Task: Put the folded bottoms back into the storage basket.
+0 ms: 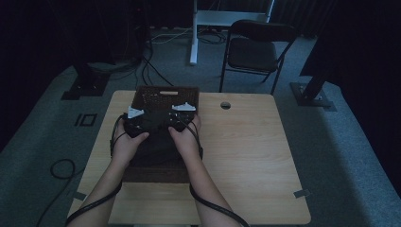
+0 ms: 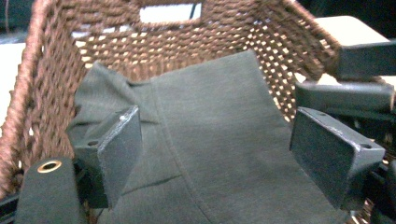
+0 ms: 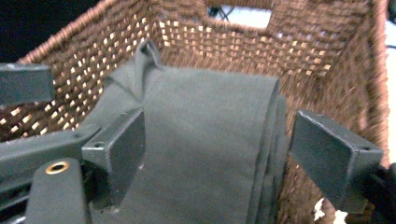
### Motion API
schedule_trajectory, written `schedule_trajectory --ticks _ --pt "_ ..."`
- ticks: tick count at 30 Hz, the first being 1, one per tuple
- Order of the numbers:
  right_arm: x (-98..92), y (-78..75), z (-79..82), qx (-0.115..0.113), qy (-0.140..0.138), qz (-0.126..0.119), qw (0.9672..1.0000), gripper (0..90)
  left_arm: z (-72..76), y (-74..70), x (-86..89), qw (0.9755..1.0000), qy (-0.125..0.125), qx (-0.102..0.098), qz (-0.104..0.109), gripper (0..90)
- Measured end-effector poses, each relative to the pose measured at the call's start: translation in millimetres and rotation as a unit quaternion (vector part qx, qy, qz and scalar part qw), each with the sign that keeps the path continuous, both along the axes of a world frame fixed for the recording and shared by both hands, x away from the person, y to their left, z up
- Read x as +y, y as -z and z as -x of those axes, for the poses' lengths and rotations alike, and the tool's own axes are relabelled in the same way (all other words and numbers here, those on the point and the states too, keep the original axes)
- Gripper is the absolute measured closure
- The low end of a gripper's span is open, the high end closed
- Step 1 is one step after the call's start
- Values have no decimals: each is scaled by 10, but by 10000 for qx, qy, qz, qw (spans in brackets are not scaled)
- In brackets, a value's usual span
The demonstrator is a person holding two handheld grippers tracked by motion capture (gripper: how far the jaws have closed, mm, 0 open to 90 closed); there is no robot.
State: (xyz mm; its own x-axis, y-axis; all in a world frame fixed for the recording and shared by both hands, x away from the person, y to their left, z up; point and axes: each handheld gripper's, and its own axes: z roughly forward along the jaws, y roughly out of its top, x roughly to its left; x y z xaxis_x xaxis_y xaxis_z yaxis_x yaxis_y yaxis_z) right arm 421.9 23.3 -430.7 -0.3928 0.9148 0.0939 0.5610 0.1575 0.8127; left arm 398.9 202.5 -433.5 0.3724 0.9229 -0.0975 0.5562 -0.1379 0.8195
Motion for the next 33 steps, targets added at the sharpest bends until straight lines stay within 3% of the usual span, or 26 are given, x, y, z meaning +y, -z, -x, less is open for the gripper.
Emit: schedule_trajectory --ticks 2,5,8,10,13,22,27,33 --pt "-13 -25 2 1 -48 -24 10000 169 22 -41 20 9999 62 80 1 166" --pt "-67 -91 14 -2 -181 -49 9998 161 60 -110 63 9998 70 79 186 167" --pt "-151 -164 38 -110 -174 -158 9997 160 101 -174 131 9996 -28 -74 255 166" --pt "-182 -191 58 -157 -192 -230 9994 160 129 -208 174 9995 -62 -242 175 166" --pt "-212 -214 89 -173 -340 -90 9992 160 182 -240 243 9991 -9 -366 222 166" --pt "-293 -289 183 -400 -394 -357 9978 160 282 -251 250 9976 -88 -527 448 151" --pt "-336 -331 232 -477 -471 -373 9971 159 368 -306 275 9970 -64 -711 299 151" --pt "-457 -370 309 -540 -624 -263 9962 157 468 -304 401 9977 -23 -623 264 150"
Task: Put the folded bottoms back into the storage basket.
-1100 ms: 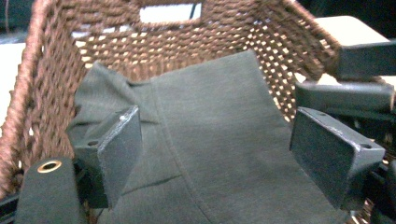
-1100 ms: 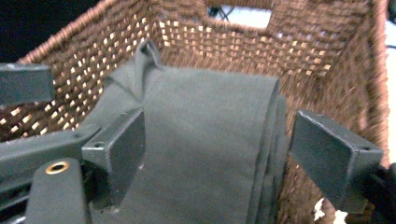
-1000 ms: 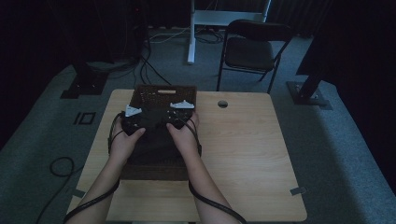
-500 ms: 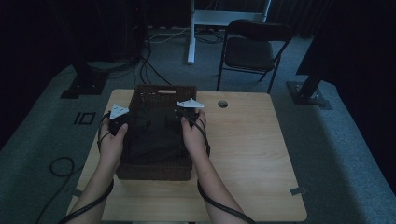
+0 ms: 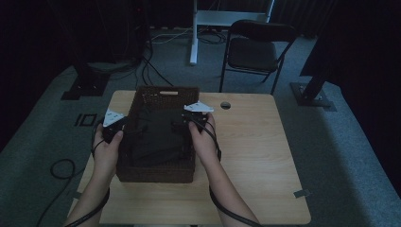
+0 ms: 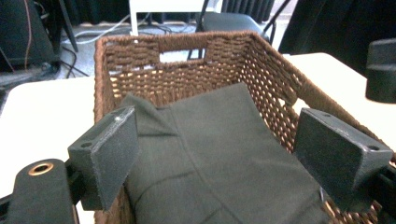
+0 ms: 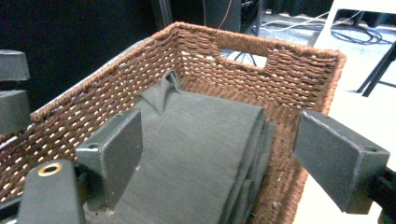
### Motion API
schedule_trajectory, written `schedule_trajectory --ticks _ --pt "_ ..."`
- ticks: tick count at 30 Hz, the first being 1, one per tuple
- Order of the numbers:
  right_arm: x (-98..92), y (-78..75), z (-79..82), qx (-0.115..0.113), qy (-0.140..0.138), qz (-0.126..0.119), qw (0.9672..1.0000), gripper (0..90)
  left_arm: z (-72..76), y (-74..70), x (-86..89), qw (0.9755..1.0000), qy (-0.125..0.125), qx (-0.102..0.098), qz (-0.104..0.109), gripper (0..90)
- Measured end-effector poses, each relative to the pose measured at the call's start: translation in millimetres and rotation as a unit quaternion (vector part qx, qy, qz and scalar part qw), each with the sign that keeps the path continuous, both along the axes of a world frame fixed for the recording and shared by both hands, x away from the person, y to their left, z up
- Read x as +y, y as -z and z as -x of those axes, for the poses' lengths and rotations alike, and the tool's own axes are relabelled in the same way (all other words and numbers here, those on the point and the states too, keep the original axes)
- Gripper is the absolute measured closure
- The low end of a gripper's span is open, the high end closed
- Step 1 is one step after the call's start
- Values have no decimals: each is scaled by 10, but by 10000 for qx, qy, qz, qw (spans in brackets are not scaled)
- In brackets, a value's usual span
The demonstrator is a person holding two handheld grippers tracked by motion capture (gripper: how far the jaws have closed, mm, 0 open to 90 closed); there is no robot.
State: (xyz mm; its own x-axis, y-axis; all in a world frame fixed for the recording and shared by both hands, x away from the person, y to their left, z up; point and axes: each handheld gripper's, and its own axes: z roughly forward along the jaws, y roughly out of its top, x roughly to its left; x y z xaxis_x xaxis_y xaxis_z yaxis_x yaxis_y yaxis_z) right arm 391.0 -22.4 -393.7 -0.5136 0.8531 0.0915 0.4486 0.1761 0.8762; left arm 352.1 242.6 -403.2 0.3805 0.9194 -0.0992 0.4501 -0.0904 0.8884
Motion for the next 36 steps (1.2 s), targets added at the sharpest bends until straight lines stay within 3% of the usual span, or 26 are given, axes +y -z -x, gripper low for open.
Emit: schedule_trajectory --ticks 5,18,30,36 --pt "-107 -35 52 -99 59 -46 9999 158 41 26 66 9999 -41 79 57 150" --pt "-409 16 160 -182 205 -41 9996 157 235 52 282 9999 -157 10 57 150" --pt "-751 196 236 -222 404 151 9988 151 410 173 600 9986 -518 -2 139 150" --pt "-961 358 311 -150 526 195 9983 151 465 246 700 9979 -629 2 179 150"
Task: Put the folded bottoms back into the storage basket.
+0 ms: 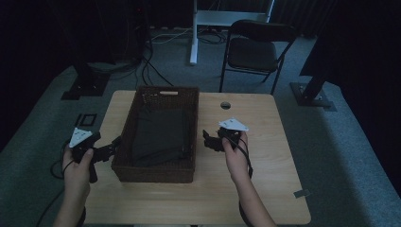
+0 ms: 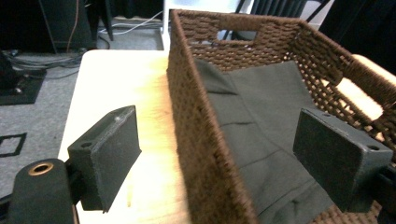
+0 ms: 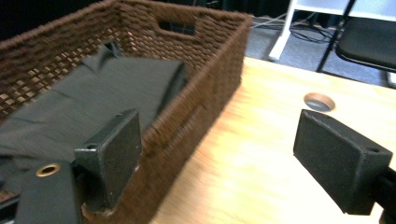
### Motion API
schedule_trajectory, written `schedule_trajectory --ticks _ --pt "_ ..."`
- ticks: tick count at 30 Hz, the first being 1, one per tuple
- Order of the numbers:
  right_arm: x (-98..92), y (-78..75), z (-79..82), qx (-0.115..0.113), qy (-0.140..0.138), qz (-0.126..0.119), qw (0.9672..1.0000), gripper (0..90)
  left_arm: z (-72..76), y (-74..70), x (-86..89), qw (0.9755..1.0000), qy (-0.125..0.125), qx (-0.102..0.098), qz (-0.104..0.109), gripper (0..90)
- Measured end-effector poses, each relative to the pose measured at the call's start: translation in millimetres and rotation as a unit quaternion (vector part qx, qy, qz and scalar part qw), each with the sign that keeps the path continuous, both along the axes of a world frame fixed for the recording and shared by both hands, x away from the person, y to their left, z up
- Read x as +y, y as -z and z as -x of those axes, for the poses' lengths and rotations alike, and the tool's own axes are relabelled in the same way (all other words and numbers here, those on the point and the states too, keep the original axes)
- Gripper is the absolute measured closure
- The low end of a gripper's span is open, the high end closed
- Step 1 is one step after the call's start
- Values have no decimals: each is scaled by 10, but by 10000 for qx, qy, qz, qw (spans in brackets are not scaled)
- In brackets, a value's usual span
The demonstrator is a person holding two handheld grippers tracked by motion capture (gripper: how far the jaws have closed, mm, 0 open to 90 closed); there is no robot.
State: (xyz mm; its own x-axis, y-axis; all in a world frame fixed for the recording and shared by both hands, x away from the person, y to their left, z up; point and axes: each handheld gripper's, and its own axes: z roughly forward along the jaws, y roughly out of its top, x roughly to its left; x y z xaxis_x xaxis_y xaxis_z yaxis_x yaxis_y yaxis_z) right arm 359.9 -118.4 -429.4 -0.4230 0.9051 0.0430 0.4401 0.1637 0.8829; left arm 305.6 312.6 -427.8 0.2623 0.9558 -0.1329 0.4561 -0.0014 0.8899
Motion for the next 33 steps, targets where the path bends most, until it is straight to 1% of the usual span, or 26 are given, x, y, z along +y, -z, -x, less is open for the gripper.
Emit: schedule_trajectory --ticks 1,2,3,4,5,7,8,9,10,11,13,14,17,18,20,23,24,25,28,29,30,31,32,33 --pt "-32 27 9 19 35 -11 10000 151 14 34 35 10000 -68 14 15 150" --pt "-32 27 9 19 35 -11 10000 151 14 34 35 10000 -68 14 15 150" --pt "-61 55 17 40 45 9 10000 151 21 52 51 9999 -97 28 4 150" --pt "-123 115 33 80 68 39 9999 151 36 92 81 9999 -139 44 22 150" --pt "-123 115 33 80 68 39 9999 151 36 92 81 9999 -139 44 22 150" --pt "-187 172 47 130 102 72 9998 151 51 133 111 9997 -216 55 44 150" --pt "-250 225 56 174 143 72 9997 151 59 156 127 9997 -242 56 37 150" --pt "-250 225 56 174 143 72 9997 151 68 180 141 9996 -277 68 46 150" --pt "-302 270 69 203 173 90 9996 151 88 228 168 9994 -320 94 66 150" --pt "-302 270 69 203 173 90 9996 151 88 228 168 9994 -320 94 66 150" --pt "-372 336 92 252 186 137 9994 151 109 269 186 9992 -356 113 105 150" --pt "-392 359 99 258 212 152 9993 151 130 305 198 9992 -361 140 88 150" --pt "-438 403 112 286 228 200 9991 151 147 337 205 9991 -390 148 53 150" --pt "-463 424 118 286 243 200 9991 151 157 353 209 9991 -400 161 17 150" --pt "-529 476 141 312 308 183 9989 151 175 389 215 9989 -434 172 18 150" --pt "-590 524 165 354 339 209 9986 151 201 461 227 9989 -420 224 13 150" --pt "-590 524 165 354 339 209 9986 151 211 486 232 9988 -430 248 43 150" --pt "-638 549 176 357 373 190 9985 151 220 510 241 9986 -444 268 47 150" --pt "-686 565 190 345 434 169 9983 151 254 578 263 9982 -508 317 92 150" --pt "-736 583 205 334 470 186 9982 151 267 600 271 9980 -528 329 83 150" --pt "-736 583 205 334 470 186 9982 151 282 622 279 9979 -543 341 53 150" --pt "-791 606 216 346 516 197 9979 151 295 644 288 9978 -565 353 61 150" --pt "-820 616 223 361 550 180 9977 151 322 689 306 9972 -641 355 125 150" --pt "-850 628 230 356 589 179 9975 151 335 708 309 9968 -713 333 126 150"
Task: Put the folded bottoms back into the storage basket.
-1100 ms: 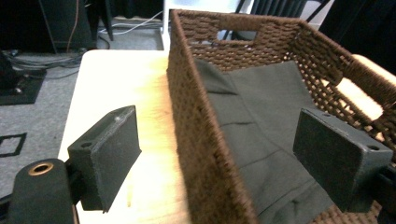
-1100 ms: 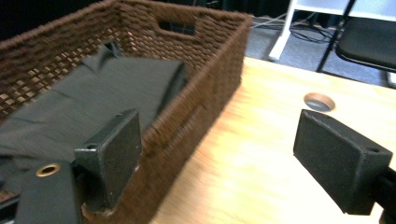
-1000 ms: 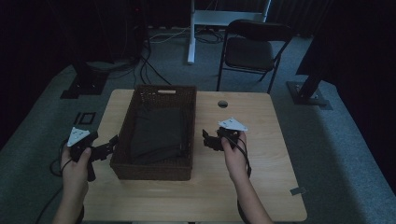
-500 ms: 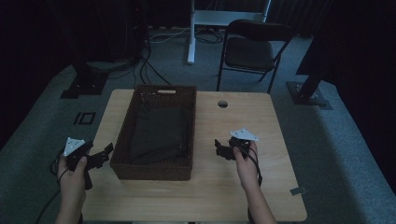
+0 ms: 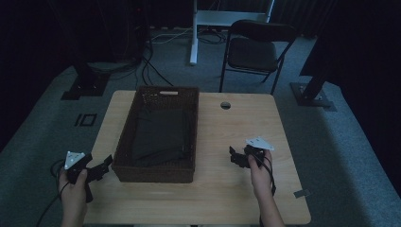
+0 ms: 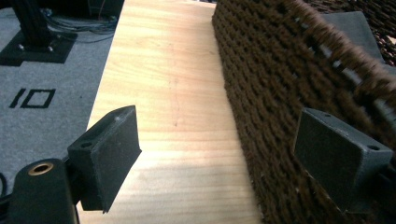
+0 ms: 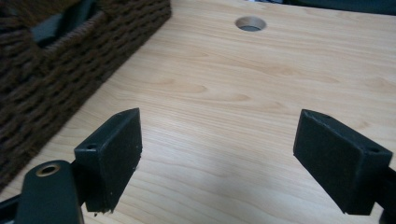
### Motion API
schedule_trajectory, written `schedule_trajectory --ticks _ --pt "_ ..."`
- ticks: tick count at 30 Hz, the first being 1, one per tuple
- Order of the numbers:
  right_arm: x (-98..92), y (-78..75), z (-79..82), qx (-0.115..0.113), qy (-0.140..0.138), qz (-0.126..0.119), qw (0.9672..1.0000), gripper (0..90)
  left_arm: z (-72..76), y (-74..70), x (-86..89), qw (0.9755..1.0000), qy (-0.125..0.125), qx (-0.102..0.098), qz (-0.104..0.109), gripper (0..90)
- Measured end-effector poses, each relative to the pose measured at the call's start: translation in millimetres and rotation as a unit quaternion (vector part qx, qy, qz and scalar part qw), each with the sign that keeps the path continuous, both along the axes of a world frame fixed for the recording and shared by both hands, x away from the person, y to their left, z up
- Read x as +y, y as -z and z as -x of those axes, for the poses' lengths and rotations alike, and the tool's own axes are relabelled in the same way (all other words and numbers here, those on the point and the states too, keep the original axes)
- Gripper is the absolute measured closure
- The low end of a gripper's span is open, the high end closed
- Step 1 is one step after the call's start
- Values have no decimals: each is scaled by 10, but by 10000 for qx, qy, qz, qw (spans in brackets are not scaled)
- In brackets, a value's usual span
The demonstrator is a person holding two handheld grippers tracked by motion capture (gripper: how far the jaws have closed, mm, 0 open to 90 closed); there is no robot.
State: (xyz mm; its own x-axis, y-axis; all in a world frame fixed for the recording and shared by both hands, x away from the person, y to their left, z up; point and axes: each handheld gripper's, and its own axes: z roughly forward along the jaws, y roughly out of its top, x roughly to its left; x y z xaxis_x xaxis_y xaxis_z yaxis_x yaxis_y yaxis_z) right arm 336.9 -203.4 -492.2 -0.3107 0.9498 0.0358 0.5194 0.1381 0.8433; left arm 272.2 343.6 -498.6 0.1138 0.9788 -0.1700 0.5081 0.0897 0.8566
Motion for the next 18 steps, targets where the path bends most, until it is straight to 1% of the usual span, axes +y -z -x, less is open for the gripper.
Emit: schedule_trajectory --ticks 1,3,4,6,7,8,9,10,11,12,13,14,15,16,18 --pt "-28 12 8 -2 36 -5 10000 151 0 0 0 10000 0 0 0 150" --pt "-55 23 16 11 61 -10 10000 151 25 31 6 9999 -47 43 -116 150" --pt "-106 48 29 20 111 10 9999 151 34 51 6 9999 -72 46 -117 150" --pt "-127 62 37 20 157 19 9999 151 47 101 5 9999 -63 105 -111 150" --pt "-164 95 54 13 227 77 9997 151 60 157 4 9998 -61 157 -110 150" --pt "-185 112 62 23 258 92 9996 151 60 157 4 9998 -61 157 -110 150" --pt "-209 129 68 26 293 77 9995 151 75 204 4 9997 -63 195 -106 150" --pt "-233 146 75 35 319 67 9995 151 75 204 4 9997 -63 195 -106 150" --pt "-258 163 82 52 341 57 9994 151 95 251 4 9996 -83 240 -80 150" --pt "-258 163 82 52 341 57 9994 151 95 251 4 9996 -83 240 -80 150" --pt "-314 195 98 84 418 57 9991 151 116 295 8 9995 -100 286 -85 150" --pt "-314 195 98 84 418 57 9991 151 116 295 8 9995 -100 286 -85 150" --pt "-344 208 106 103 448 27 9989 151 126 318 10 9995 -109 302 -47 150" --pt "-404 231 122 121 546 17 9984 151 134 338 15 9995 -106 311 -32 150" --pt "-435 242 129 132 588 15 9982 151 147 367 29 9992 -145 351 -79 150"
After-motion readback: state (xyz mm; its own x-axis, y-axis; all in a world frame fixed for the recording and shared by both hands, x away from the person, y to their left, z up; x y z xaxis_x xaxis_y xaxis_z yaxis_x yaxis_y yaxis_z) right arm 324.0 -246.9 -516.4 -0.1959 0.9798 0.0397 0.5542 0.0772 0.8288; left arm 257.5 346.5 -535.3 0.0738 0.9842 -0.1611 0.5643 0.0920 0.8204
